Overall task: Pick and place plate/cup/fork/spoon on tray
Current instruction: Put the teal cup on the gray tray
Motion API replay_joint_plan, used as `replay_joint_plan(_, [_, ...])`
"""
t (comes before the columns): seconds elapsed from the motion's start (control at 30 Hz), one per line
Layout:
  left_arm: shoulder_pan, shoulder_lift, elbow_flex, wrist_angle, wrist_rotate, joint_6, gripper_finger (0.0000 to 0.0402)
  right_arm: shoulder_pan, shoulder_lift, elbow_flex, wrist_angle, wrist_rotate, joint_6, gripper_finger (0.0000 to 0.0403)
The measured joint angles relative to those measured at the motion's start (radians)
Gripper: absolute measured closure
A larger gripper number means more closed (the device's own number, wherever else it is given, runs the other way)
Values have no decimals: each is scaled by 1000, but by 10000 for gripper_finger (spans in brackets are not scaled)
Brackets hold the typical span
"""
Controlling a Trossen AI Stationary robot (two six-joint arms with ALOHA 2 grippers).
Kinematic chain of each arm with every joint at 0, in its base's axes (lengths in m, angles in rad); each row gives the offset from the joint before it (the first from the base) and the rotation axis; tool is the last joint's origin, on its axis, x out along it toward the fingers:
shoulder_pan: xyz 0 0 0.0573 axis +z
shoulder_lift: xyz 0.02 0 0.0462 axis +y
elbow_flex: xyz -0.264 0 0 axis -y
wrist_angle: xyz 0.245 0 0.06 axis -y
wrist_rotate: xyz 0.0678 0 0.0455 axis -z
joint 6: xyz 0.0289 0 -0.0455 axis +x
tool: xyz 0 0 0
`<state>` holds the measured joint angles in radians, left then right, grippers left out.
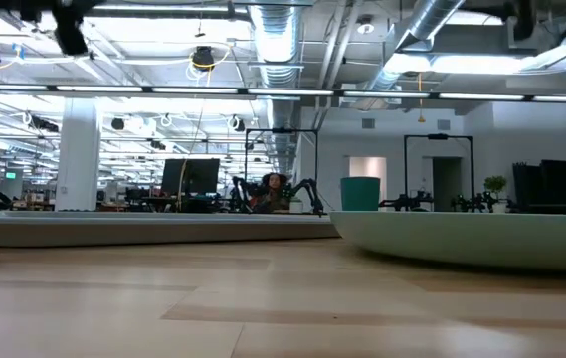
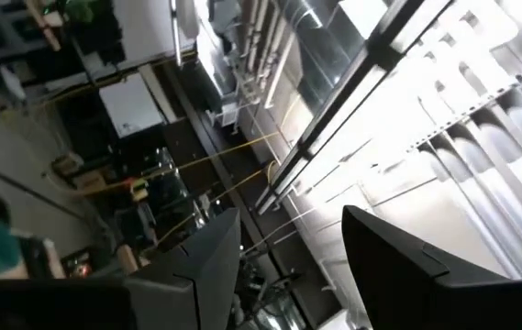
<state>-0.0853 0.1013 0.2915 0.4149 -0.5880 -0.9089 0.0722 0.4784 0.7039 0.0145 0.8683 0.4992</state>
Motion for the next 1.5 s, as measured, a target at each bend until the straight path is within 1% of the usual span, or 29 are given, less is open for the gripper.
replay_joint_plan(0.07, [0,53,76,-69,0,13,221,-33,90,124,-131,3,-1,154])
replay_joint_plan(0.13, [0,120,160,-177,1,11,221,-71,185,247,-258,6,0,154])
replay_joint_plan(0.23, [0,223,293,-398,-18,-33,221,-147,321,421,-470,-17,27,154])
replay_joint_plan(0.33, [0,327,422,-650,-53,-124,221,-245,451,571,-666,-94,66,154])
replay_joint_plan(0.43, [10,418,532,-860,-65,-211,221,-363,573,679,-820,-209,115,154])
replay_joint_plan(0.47, [17,443,560,-914,-65,-231,221,-409,612,704,-863,-264,123,154])
replay_joint_plan(0.57, [44,502,632,-1026,-65,-253,221,-551,720,735,-938,-472,127,154])
replay_joint_plan(0.63, [63,529,659,-1064,-64,-251,221,-633,789,735,-948,-596,99,154])
replay_joint_plan(0.7, [80,541,670,-1060,-50,-227,221,-695,859,735,-955,-683,64,154])
replay_joint_plan(0.83, [104,542,675,-1056,-7,-209,221,-782,986,735,-957,-766,19,154])
replay_joint_plan(1.03, [109,542,675,-1068,12,-210,221,-842,1126,736,-955,-817,-27,154])
replay_joint_plan(1.5, [109,542,675,-1120,3,-195,221,-836,1321,736,-882,-842,-76,154])
